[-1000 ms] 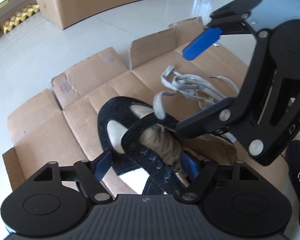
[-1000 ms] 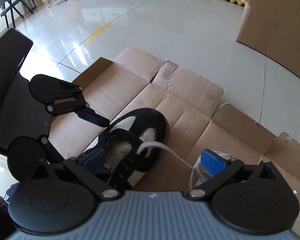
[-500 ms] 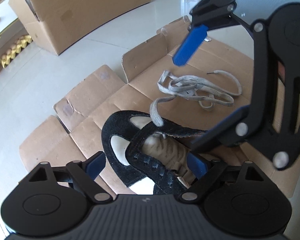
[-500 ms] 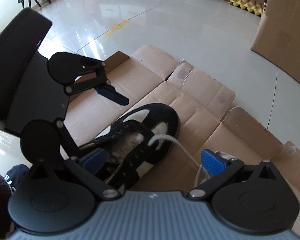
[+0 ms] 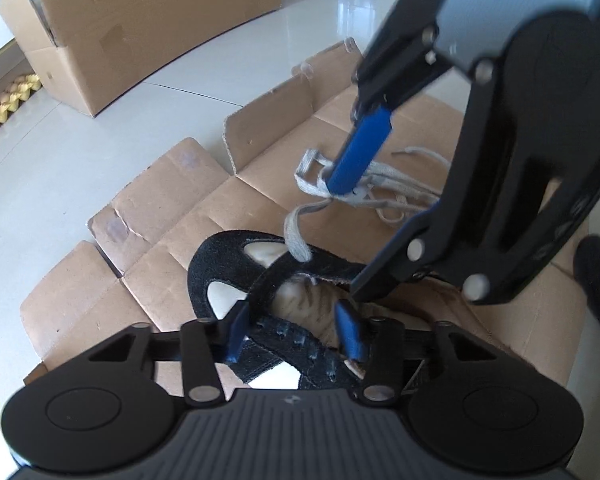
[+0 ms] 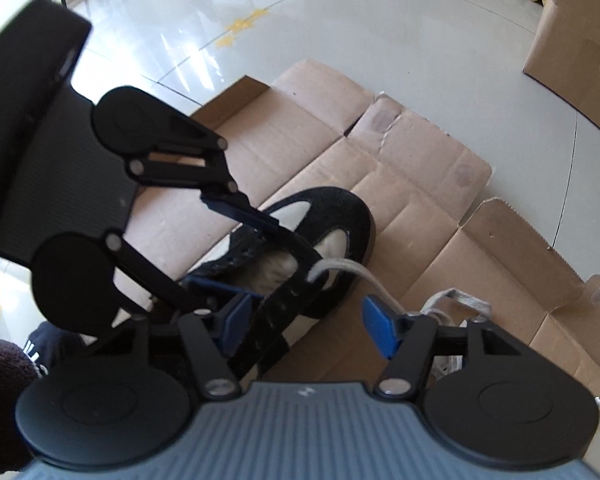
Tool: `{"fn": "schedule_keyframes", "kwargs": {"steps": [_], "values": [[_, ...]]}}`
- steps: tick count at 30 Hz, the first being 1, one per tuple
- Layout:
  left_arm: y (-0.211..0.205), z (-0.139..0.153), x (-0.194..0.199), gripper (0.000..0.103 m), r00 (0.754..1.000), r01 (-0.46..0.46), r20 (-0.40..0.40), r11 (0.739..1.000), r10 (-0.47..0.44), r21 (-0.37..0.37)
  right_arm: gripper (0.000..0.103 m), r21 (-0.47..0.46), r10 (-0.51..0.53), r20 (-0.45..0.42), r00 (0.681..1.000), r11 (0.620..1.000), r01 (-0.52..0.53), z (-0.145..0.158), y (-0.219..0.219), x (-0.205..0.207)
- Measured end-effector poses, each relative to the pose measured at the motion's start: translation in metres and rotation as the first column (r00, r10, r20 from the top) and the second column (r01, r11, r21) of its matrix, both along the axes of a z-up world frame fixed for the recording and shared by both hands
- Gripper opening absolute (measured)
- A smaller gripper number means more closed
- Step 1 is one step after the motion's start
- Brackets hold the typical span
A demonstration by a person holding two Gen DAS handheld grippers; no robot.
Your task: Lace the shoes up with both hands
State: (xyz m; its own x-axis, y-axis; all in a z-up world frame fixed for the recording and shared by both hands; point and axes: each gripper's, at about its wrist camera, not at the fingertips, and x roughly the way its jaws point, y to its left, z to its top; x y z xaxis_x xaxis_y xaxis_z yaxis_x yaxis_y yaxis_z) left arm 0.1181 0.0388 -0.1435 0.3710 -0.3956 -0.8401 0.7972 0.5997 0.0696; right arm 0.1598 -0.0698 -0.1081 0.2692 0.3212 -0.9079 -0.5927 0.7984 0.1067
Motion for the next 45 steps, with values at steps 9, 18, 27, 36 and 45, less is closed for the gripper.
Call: {"fn": "schedule_keyframes", "kwargs": {"steps": [9, 18, 27, 36, 45], "values": [[0.002, 0.007, 0.003, 0.018, 1.0, 0.011, -0.021, 1.0, -0.012, -0.025, 0.06, -0.022, -0.006, -0.036, 0.999, 1.0, 0.005, -0.006, 0.006, 0.004], [-0.002, 0.007, -0.009, 0.018, 0.998, 0.056, -0.035, 0.998, -0.057, -0.023, 0.042, 0.022, -0.033, -0.076, 0.997, 0.999, 0.035, -0.004, -0.003, 0.004], [-0.008, -0.002, -0.009, 0.018, 0.997, 0.048, -0.063, 0.999, -0.049, -0.022, 0.014, 0.124, -0.088, -0.144, 0.986, 0.987, 0.106, -0.006, -0.021, 0.006], [0.0, -0.009, 0.001, 0.018, 0.986, -0.092, -0.151, 0.986, 0.071, -0.138, 0.01, 0.146, -0.098, -0.159, 0.982, 0.982, 0.121, -0.008, -0.022, 0.006], [0.008, 0.003, -0.011, 0.017, 0.987, -0.13, -0.117, 0.972, 0.109, -0.197, 0.01, 0.151, -0.102, -0.159, 0.982, 0.981, 0.126, -0.009, -0.027, 0.005]]}}
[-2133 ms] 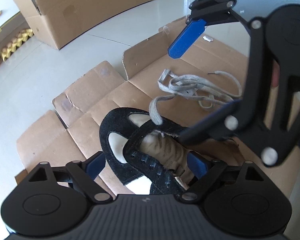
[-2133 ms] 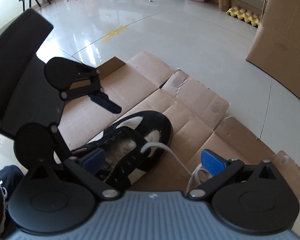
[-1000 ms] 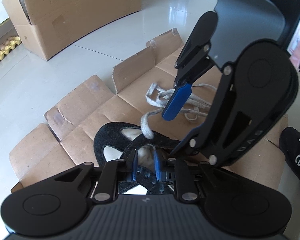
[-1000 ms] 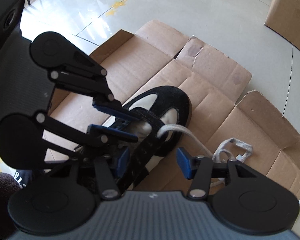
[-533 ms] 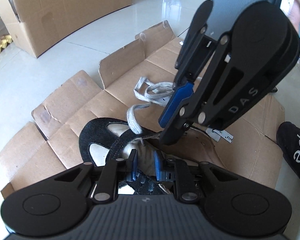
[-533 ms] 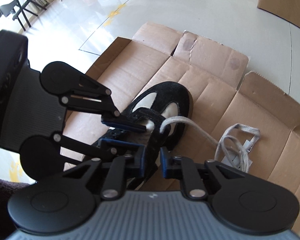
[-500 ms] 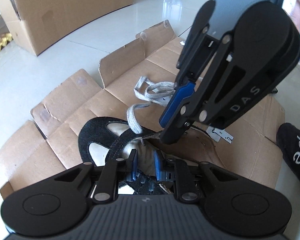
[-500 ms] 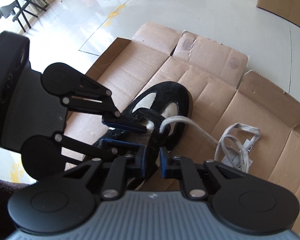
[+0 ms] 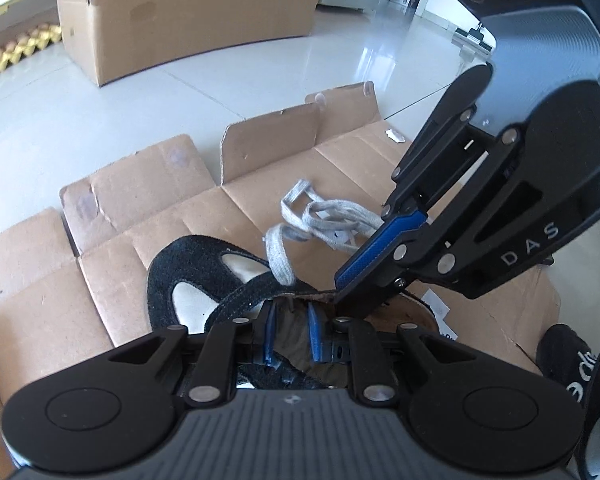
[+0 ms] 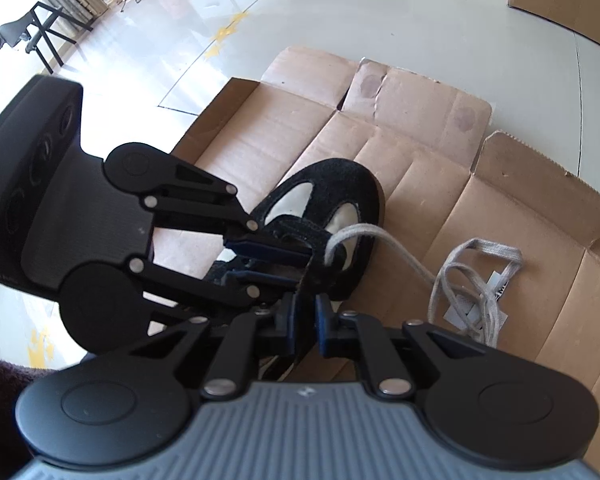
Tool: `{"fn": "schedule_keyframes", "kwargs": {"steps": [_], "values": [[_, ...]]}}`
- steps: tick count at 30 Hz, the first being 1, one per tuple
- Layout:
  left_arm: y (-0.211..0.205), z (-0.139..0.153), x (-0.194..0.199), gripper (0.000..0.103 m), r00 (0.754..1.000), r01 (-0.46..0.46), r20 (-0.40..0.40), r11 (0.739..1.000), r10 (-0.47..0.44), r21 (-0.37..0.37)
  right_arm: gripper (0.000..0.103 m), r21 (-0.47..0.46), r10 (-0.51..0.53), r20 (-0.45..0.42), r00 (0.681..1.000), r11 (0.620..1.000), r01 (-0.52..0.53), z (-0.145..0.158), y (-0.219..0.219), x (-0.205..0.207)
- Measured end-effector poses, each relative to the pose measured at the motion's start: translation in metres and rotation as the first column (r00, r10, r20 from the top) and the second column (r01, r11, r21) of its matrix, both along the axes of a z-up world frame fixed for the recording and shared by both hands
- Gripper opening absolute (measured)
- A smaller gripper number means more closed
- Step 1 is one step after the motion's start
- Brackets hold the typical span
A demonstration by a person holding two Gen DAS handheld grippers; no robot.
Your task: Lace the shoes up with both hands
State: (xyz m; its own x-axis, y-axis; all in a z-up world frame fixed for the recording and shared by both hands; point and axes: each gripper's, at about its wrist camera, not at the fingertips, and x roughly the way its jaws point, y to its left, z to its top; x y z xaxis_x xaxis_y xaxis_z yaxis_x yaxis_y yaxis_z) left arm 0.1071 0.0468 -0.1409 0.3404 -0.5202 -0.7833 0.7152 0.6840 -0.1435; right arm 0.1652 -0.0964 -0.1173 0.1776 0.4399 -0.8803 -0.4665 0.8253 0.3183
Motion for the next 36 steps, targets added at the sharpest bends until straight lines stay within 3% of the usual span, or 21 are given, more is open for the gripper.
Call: {"fn": "schedule_keyframes", "kwargs": {"steps": [4, 9, 22, 25, 33, 36], "values": [[-0.006, -0.003, -0.003, 0.003, 0.998, -0.053, 0.022, 0.999, 0.053, 0.003, 0.011, 0.005, 0.002, 0.002, 1.0, 1.0, -0.002, -0.001, 0.0, 0.0], [-0.014, -0.015, 0.007, 0.001, 0.996, -0.082, 0.021, 0.997, 0.082, 0.005, 0.013, 0.012, -0.011, -0.004, 1.0, 1.0, 0.011, -0.002, -0.005, 0.0], [0.006, 0.0, -0.006, 0.0, 0.997, -0.055, 0.056, 0.997, 0.052, 0.051, 0.023, -0.019, 0.011, 0.035, 0.999, 1.0, -0.01, -0.001, -0.002, 0.0], [0.004, 0.0, -0.003, 0.0, 0.998, -0.053, 0.029, 0.997, 0.052, 0.047, 0.024, -0.021, 0.011, 0.037, 0.999, 1.0, -0.011, -0.001, -0.002, 0.0], [-0.006, -0.007, 0.005, 0.02, 0.999, -0.035, -0.009, 0.999, 0.036, 0.036, 0.025, -0.024, 0.017, 0.039, 0.999, 1.0, -0.016, -0.002, -0.001, 0.0], [-0.01, -0.01, 0.008, 0.02, 0.999, -0.031, -0.01, 0.999, 0.032, 0.042, 0.026, -0.024, 0.015, 0.038, 0.999, 1.0, -0.014, -0.002, -0.002, 0.0]]}}
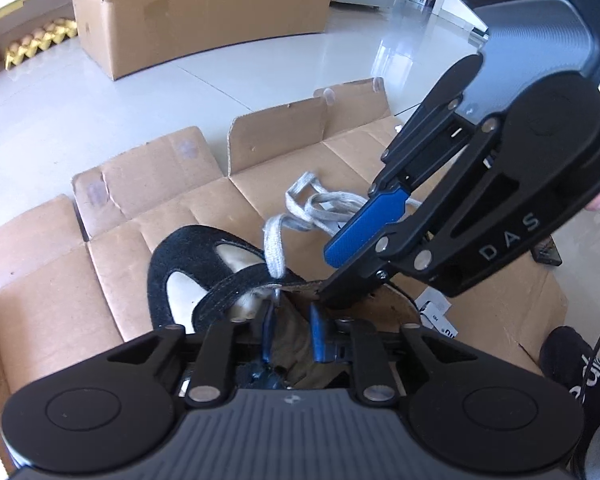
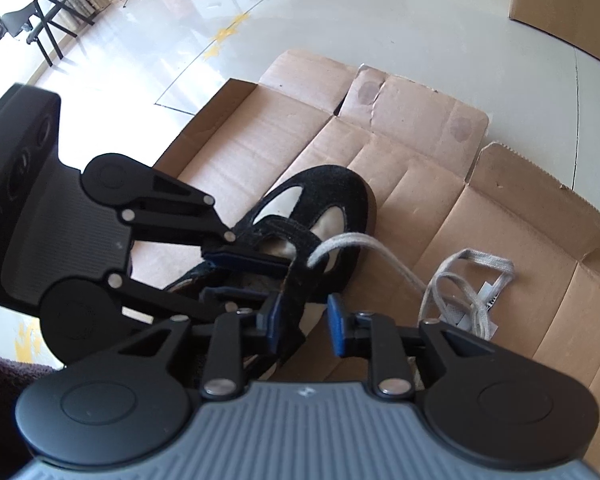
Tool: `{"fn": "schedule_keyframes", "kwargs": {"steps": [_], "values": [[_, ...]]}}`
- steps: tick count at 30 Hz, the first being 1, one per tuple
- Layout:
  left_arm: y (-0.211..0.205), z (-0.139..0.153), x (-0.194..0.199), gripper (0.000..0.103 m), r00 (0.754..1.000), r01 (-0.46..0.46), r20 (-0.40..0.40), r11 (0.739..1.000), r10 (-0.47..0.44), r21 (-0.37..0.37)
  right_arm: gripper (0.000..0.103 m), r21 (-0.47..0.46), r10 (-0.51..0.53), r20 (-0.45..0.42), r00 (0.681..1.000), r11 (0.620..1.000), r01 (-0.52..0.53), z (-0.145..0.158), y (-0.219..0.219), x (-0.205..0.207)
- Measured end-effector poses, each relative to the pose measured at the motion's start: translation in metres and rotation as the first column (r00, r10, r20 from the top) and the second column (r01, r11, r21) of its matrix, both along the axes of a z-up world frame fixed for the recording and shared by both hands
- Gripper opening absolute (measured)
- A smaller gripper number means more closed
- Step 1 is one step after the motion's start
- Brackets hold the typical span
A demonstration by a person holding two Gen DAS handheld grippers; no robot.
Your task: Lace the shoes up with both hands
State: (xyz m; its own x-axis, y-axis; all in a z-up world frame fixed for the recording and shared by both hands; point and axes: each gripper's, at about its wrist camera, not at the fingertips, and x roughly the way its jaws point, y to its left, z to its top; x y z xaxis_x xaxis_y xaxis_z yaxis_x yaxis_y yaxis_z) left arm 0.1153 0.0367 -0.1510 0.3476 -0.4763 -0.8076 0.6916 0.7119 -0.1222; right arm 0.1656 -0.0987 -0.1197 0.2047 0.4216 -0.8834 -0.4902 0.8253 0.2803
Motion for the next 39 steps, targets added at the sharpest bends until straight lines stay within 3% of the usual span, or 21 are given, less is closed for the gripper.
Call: {"fn": "schedule_keyframes", "kwargs": {"steps": [8, 11, 14, 19, 25, 39], "values": [[0.0, -0.011, 0.007, 0.019, 1.0, -0.016, -0.005, 0.999, 0.016, -0.033, 0.026, -0.002, 0.008, 0.005, 1.0, 1.0, -0.008, 0.0, -0.001, -0.001], [0.003, -0.013, 0.011, 0.009, 0.999, -0.044, -0.016, 0.998, 0.043, -0.054, 0.026, -0.001, 0.007, 0.005, 1.0, 1.0, -0.007, -0.001, -0.002, -0.002], [0.007, -0.013, 0.016, 0.006, 0.997, -0.066, -0.046, 0.995, 0.063, -0.079, 0.028, -0.001, 0.0, 0.004, 1.0, 1.0, 0.0, -0.002, -0.004, -0.002], [-0.004, -0.009, 0.002, 0.002, 0.996, 0.04, 0.08, 0.999, -0.037, -0.034, 0.029, -0.021, -0.004, 0.001, 1.0, 1.0, 0.004, -0.003, -0.008, -0.002], [0.005, -0.01, -0.004, 0.001, 0.985, 0.111, 0.142, 0.99, -0.099, -0.083, 0.033, -0.054, 0.004, 0.009, 1.0, 0.999, -0.003, -0.005, -0.012, -0.002], [0.034, -0.006, -0.021, 0.0, 0.973, 0.102, 0.226, 0.965, -0.047, -0.24, 0.038, -0.11, 0.046, 0.043, 0.998, 0.993, -0.041, -0.01, -0.008, -0.002]]}}
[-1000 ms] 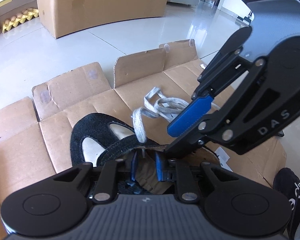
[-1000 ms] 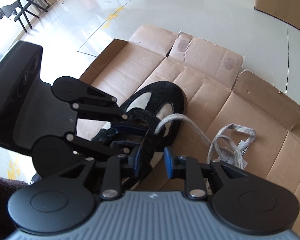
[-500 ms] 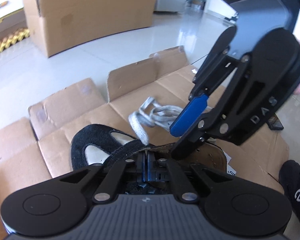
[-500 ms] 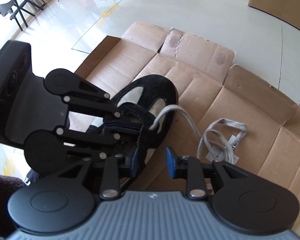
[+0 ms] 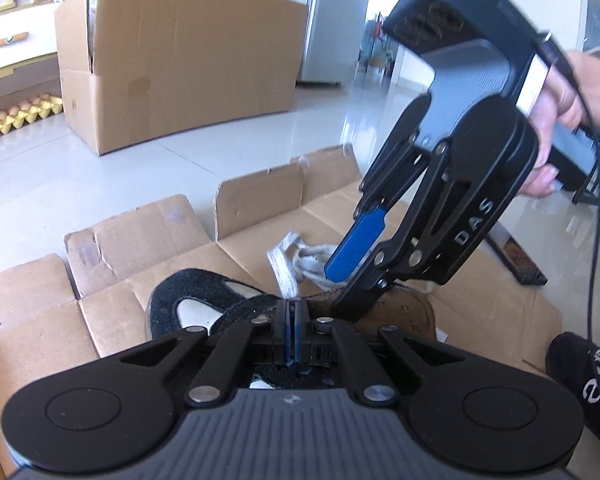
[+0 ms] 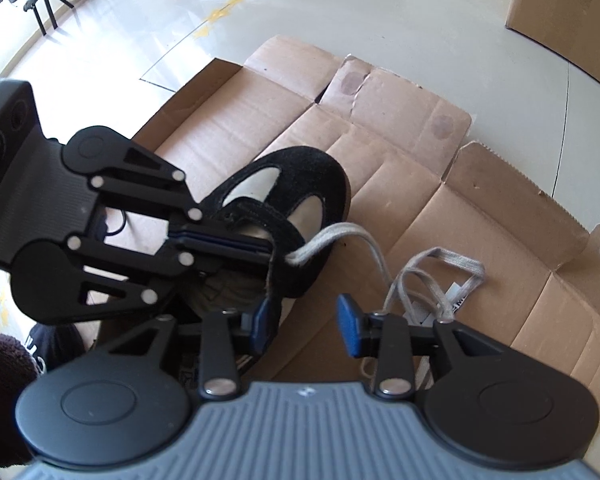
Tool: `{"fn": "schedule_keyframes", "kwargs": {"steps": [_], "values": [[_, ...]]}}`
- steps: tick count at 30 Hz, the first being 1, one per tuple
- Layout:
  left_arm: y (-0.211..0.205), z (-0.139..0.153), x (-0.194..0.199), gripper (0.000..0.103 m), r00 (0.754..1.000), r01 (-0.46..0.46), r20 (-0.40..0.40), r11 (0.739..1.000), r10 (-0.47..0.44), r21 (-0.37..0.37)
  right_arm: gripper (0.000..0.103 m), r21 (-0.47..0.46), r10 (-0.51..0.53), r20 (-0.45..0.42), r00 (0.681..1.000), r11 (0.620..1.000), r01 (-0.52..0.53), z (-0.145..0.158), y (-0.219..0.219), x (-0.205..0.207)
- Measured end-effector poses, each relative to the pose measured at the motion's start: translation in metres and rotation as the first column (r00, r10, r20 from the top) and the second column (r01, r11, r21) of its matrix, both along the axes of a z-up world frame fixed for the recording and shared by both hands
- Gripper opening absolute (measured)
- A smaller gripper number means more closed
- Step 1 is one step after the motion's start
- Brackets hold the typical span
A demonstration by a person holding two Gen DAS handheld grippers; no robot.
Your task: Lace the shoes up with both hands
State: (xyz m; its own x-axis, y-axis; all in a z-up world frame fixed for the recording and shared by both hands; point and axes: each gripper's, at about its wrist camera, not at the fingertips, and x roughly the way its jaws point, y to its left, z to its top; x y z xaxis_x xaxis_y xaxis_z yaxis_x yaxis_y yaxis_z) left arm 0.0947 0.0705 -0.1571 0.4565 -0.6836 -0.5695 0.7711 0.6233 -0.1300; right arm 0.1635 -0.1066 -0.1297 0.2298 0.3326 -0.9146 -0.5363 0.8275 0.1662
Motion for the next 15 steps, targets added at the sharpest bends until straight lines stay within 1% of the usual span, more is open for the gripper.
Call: {"fn": "schedule_keyframes", "kwargs": {"steps": [2, 6, 9, 12, 14, 15], "values": [[0.001, 0.005, -0.002, 0.0, 1.0, 0.017, -0.002, 1.0, -0.017, -0.013, 0.038, -0.009, -0.003, 0.002, 1.0, 1.0, 0.003, -0.001, -0.002, -0.001], [-0.003, 0.005, -0.001, 0.0, 0.999, 0.019, -0.026, 0.999, -0.019, 0.028, 0.038, -0.004, 0.003, 0.019, 1.0, 1.0, -0.002, -0.001, -0.002, -0.003], [-0.009, 0.003, 0.004, 0.003, 0.998, 0.002, -0.063, 0.996, 0.003, 0.085, 0.037, -0.028, 0.051, 0.062, 0.997, 0.998, -0.049, 0.001, 0.007, -0.007], [-0.022, 0.002, 0.005, 0.007, 0.999, 0.006, -0.047, 0.988, 0.001, 0.157, 0.035, -0.04, 0.068, 0.076, 0.995, 0.997, -0.065, 0.001, 0.011, -0.009], [-0.028, 0.003, 0.006, 0.009, 0.999, 0.008, -0.045, 0.983, 0.0, 0.182, 0.035, -0.044, 0.072, 0.079, 0.994, 0.997, -0.069, 0.001, 0.011, -0.009], [-0.032, 0.004, 0.007, 0.012, 0.999, 0.012, -0.053, 0.981, -0.002, 0.196, 0.035, -0.046, 0.071, 0.078, 0.994, 0.997, -0.068, 0.002, 0.012, -0.009]]}}
